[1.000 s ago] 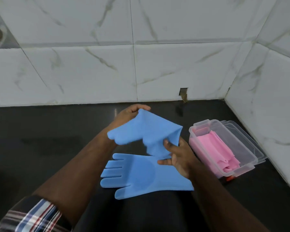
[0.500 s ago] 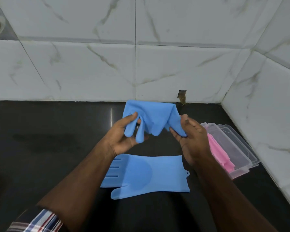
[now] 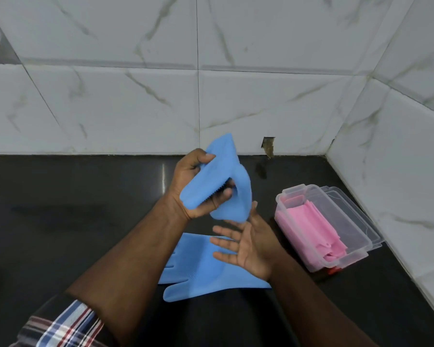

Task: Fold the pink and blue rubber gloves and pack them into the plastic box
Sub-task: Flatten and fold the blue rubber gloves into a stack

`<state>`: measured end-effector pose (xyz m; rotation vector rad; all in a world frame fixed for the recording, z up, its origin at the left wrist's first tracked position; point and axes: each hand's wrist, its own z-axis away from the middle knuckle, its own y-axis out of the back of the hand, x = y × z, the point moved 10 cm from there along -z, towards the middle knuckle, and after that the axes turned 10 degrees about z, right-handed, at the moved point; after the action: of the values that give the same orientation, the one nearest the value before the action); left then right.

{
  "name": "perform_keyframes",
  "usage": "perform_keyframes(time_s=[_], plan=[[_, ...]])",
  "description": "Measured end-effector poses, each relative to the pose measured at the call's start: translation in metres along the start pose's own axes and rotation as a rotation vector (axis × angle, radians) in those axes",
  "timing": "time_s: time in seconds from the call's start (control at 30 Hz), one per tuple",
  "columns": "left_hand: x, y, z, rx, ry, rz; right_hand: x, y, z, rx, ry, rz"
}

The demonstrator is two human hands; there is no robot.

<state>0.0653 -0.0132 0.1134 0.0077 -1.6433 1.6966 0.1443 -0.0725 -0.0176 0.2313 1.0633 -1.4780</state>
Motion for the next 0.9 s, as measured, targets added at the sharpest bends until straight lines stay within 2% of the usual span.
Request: perform_keyframes(time_s=[0.1,0.2,0.3,0.37,0.47,0.6,0.7,0.9], plan=[[-0.005,-0.017,0.004,-0.147,0.098,0.016,0.003,-0.011,0.004,-0.108,0.015,-0.136],[0.003,0.000,0.014,-0.058,0.081,-0.080,-0.011,-0.001,0.012,-0.101,0.082,-0.206],[0.010,0.025,0.034,-0.006,0.085,-0.105,-0.023,0.025,0.018,-0.013,0.187,-0.280],[0.005,0.051,0.048,0.058,0.169,-0.203,-0.028,0.040,0.025,0.051,0.239,-0.242],[0.001,0.090,0.064,0.156,0.245,-0.342,-0.032,0.044,0.033,0.044,0.280,-0.155],[0.002,0.128,0.083,0.245,0.246,-0.490,-0.039,0.055,0.039,0.161,0.308,0.113],[0.004,0.144,0.095,0.278,0.234,-0.549,-0.038,0.067,0.039,0.221,0.315,0.176],[0.004,0.183,0.110,0.435,0.273,-0.838,-0.007,0.091,0.028,0.399,0.233,0.371]])
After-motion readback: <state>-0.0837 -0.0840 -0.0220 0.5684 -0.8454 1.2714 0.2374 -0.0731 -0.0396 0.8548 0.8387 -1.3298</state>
